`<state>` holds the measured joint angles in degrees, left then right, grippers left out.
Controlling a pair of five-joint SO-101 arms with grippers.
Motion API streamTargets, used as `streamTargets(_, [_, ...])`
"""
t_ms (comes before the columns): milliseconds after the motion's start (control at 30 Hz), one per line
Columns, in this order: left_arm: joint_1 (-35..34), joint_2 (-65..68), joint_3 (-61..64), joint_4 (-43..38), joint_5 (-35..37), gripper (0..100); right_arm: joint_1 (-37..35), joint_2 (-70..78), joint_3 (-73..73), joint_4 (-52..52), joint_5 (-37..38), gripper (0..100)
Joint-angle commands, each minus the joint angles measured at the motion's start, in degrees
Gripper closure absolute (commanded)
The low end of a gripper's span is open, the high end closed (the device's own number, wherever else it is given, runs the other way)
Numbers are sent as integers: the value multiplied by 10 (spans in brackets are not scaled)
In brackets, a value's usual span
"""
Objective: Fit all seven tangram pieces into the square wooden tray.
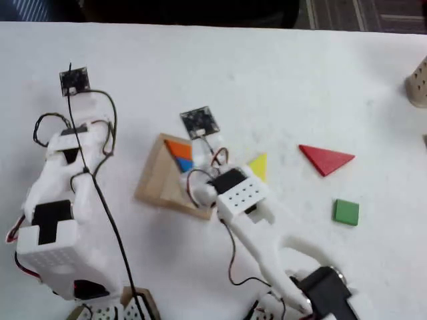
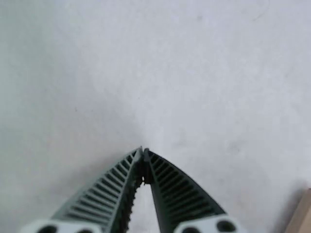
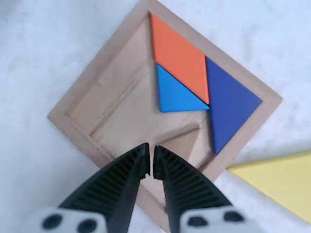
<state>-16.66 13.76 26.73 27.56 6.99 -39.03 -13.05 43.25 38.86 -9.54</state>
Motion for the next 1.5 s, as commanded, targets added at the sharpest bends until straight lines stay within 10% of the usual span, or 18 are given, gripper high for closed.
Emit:
streamTargets(0, [15, -5, -30, 2, 6, 977, -10, 45, -17, -65, 6, 978])
streamTargets(1467, [14, -5, -29, 3, 6, 977, 53, 107, -18, -50, 6, 980])
